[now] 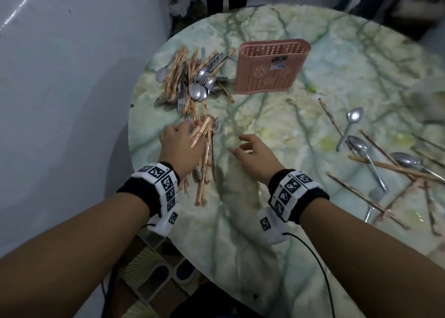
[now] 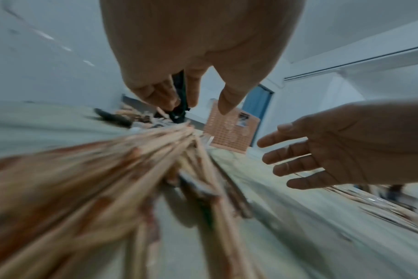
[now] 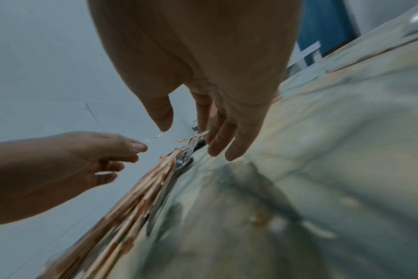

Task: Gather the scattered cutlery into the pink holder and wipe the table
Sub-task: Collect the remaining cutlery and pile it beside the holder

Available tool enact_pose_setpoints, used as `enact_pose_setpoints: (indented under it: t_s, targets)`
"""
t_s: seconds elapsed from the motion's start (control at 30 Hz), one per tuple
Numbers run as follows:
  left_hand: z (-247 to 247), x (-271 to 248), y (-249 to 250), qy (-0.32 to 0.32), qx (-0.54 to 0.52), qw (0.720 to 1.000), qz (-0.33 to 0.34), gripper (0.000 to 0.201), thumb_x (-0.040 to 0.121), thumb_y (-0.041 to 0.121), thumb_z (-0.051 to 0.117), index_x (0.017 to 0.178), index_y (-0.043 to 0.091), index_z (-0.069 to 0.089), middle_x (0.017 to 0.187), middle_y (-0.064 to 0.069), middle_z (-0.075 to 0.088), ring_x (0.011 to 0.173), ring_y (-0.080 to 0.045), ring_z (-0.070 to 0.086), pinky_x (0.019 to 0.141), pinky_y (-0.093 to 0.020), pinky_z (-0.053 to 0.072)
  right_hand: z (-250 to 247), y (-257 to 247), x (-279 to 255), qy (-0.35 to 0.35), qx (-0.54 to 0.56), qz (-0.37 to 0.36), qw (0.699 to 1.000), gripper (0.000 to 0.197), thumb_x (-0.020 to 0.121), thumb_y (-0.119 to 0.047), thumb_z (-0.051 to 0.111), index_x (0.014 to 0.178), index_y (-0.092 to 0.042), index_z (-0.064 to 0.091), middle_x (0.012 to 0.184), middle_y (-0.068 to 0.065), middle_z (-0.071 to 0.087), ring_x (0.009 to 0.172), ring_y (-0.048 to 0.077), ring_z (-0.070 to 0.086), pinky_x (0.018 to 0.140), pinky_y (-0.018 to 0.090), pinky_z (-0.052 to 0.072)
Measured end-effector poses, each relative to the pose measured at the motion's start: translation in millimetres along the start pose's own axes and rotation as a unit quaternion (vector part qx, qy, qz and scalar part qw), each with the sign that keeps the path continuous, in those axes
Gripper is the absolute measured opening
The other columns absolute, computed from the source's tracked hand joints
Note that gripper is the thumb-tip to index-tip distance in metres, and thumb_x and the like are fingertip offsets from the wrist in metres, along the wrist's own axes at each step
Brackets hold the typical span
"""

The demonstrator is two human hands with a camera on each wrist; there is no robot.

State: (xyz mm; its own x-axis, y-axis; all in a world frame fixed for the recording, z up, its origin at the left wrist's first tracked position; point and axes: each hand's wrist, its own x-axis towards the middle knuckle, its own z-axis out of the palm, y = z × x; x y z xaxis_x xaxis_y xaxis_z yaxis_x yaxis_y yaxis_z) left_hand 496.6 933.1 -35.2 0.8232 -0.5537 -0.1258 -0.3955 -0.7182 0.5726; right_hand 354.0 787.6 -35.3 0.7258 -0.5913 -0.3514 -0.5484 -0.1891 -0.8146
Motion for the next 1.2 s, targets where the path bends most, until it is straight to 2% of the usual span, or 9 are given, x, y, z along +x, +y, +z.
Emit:
enact_pose_setpoints:
  t_s: [0.13, 0.23, 0.5, 0.63, 0.73, 0.87, 0.93, 1.07, 1.2]
  targets:
    - [13.4, -15.3, 42.8, -0.066, -0.012, 0.988, 0.14, 0.036, 0.095, 0.037, 0.062, 0.127, 0.022, 0.057, 0.128, -0.007, 0.041, 0.12, -0.022, 0.041, 0.097, -0.03, 0.034, -37.9, 26.4, -31.8, 0.041, 0.047, 0.001, 0.998, 0.052, 0.097, -0.042, 0.065, 0.143, -0.024, 0.05, 0.128, -0.002, 0.058, 0.106, 0.011, 0.062, 0.08, 0.021, 0.049]
    - [38.1, -26.3, 79.2, -0.124, -0.01, 0.974, 0.191, 0.038, 0.096, 0.04, 0.063, 0.129, 0.022, 0.056, 0.123, -0.001, 0.043, 0.116, -0.017, 0.046, 0.098, -0.03, 0.038, -69.5, 51.9, -54.4, 0.074, 0.069, 0.016, 0.995, 0.055, 0.094, -0.048, 0.066, 0.142, -0.027, 0.051, 0.129, -0.005, 0.058, 0.106, 0.005, 0.061, 0.079, 0.019, 0.048]
    - [121.0, -61.8, 180.4, -0.19, -0.025, 0.962, 0.194, 0.043, 0.096, 0.042, 0.062, 0.135, 0.025, 0.051, 0.125, 0.001, 0.047, 0.098, -0.01, 0.05, 0.093, -0.029, 0.044, -171.7, 130.8, -103.9, 0.142, 0.122, 0.036, 0.982, 0.06, 0.091, -0.05, 0.069, 0.143, -0.026, 0.051, 0.128, -0.005, 0.059, 0.11, 0.009, 0.062, 0.079, 0.019, 0.047]
    - [169.8, -85.0, 232.1, -0.203, -0.057, 0.963, 0.168, 0.045, 0.094, 0.041, 0.066, 0.134, 0.025, 0.051, 0.123, -0.003, 0.05, 0.089, -0.008, 0.054, 0.085, -0.025, 0.045, -230.0, 179.0, -120.9, 0.134, 0.133, 0.033, 0.981, 0.064, 0.088, -0.057, 0.069, 0.141, -0.026, 0.051, 0.128, -0.003, 0.061, 0.11, 0.014, 0.065, 0.093, 0.036, 0.055]
    - [200.9, -104.2, 262.9, -0.212, -0.061, 0.963, 0.156, 0.044, 0.094, 0.036, 0.068, 0.134, 0.022, 0.053, 0.122, -0.003, 0.05, 0.085, -0.003, 0.056, 0.077, -0.018, 0.044, -270.1, 206.8, -133.4, 0.131, 0.122, 0.035, 0.983, 0.054, 0.092, -0.052, 0.067, 0.137, -0.026, 0.053, 0.118, -0.005, 0.065, 0.103, 0.01, 0.066, 0.083, 0.028, 0.054]
    - [232.0, -122.8, 286.2, -0.222, 0.055, 0.947, 0.224, 0.03, 0.092, 0.032, 0.068, 0.12, 0.024, 0.063, 0.114, -0.002, 0.052, 0.104, -0.022, 0.056, 0.095, -0.035, 0.046, -310.8, 236.4, -148.7, 0.118, 0.012, 0.01, 0.993, 0.02, 0.096, -0.024, 0.063, 0.115, -0.027, 0.062, 0.1, -0.006, 0.063, 0.09, 0.011, 0.063, 0.079, 0.028, 0.05]
    - [245.8, -132.4, 297.8, -0.224, 0.132, 0.925, 0.277, 0.02, 0.091, 0.028, 0.068, 0.111, 0.024, 0.068, 0.109, -0.002, 0.054, 0.108, -0.026, 0.05, 0.094, -0.036, 0.041, -333.0, 252.0, -155.7, 0.079, -0.096, 0.003, 0.992, 0.02, 0.091, -0.014, 0.061, 0.106, -0.028, 0.063, 0.1, -0.005, 0.058, 0.086, 0.011, 0.058, 0.076, 0.028, 0.045]
    - [259.3, -146.0, 304.8, -0.218, 0.209, 0.9, 0.314, 0.02, 0.09, 0.03, 0.067, 0.109, 0.026, 0.069, 0.107, 0.001, 0.055, 0.106, -0.025, 0.045, 0.091, -0.041, 0.043, -357.4, 280.1, -166.6, -0.008, -0.311, 0.007, 0.95, 0.014, 0.09, -0.034, 0.065, 0.104, -0.034, 0.067, 0.105, -0.002, 0.053, 0.096, 0.018, 0.054, 0.083, 0.029, 0.045]
    - [261.8, -142.6, 304.3, -0.195, 0.245, 0.891, 0.33, 0.014, 0.093, 0.027, 0.064, 0.105, 0.025, 0.069, 0.104, -0.001, 0.057, 0.103, -0.027, 0.046, 0.081, -0.039, 0.041, -357.7, 285.8, -165.0, 0.004, -0.363, -0.02, 0.931, 0.007, 0.091, -0.04, 0.066, 0.095, -0.037, 0.072, 0.103, -0.005, 0.051, 0.102, 0.021, 0.05, 0.085, 0.034, 0.046]
